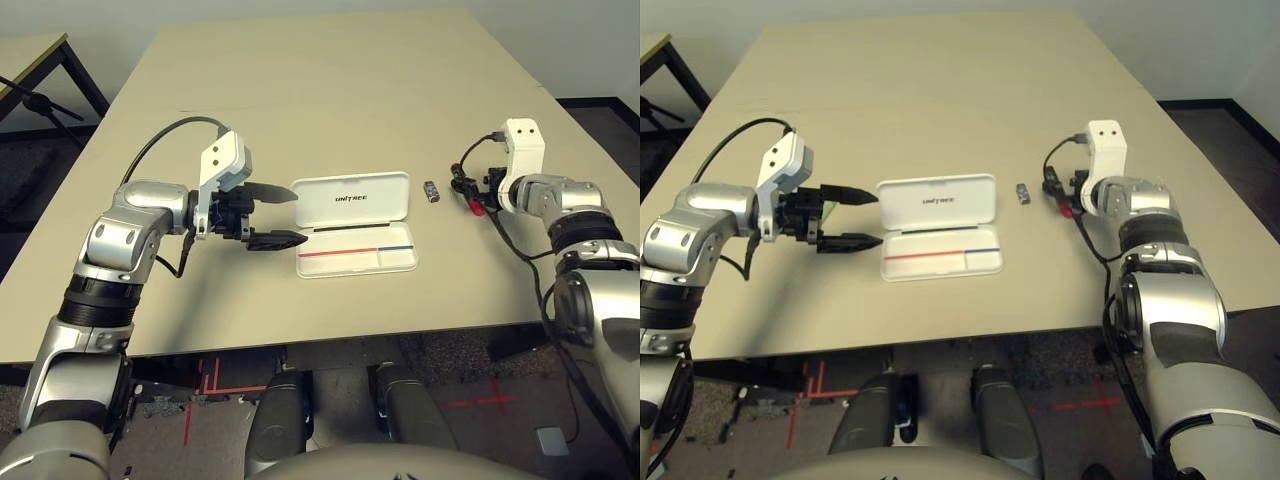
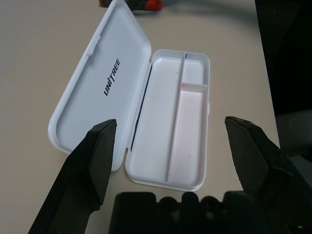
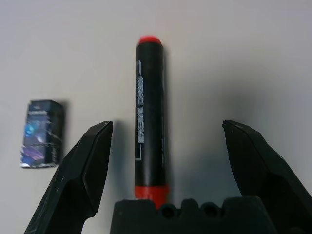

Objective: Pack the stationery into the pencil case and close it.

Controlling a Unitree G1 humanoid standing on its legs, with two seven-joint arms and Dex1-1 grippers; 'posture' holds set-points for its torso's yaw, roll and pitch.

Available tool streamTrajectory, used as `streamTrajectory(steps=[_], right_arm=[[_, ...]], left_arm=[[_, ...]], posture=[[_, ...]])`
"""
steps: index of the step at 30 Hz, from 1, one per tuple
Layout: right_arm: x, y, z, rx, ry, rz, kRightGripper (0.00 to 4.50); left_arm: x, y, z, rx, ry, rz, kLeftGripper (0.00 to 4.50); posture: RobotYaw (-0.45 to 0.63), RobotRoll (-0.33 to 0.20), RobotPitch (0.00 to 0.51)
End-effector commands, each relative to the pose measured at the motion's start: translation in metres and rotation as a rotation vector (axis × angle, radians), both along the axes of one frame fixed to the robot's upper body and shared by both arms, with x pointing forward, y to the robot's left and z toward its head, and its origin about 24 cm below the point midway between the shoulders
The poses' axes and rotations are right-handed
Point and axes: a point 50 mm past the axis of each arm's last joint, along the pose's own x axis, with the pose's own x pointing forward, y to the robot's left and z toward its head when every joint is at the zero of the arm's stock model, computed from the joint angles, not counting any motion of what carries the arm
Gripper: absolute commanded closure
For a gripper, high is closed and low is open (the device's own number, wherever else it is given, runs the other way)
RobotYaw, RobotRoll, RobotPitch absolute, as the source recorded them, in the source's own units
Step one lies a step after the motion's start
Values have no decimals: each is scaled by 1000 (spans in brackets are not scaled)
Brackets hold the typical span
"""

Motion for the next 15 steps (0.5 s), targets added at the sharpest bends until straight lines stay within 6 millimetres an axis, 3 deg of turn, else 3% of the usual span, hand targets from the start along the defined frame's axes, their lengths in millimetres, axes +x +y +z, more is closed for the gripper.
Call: streamTrajectory(steps=[1,4,11,12,15], right_arm=[[0,1,-4,0,17,-12,182],[-1,1,-6,10,24,-13,947],[0,2,-5,19,14,-9,3724],[0,2,-4,18,6,-3,3980],[1,0,3,13,-12,9,3991]], left_arm=[[-4,0,0,2,2,-2,8],[-4,-1,0,1,4,2,0],[-3,-1,2,4,0,9,0],[-3,-1,2,4,-1,9,0],[-4,-1,2,7,-2,9,0]], posture=[[-32,0,92],[-32,0,95],[-35,0,94],[-34,0,94],[-31,0,94]])
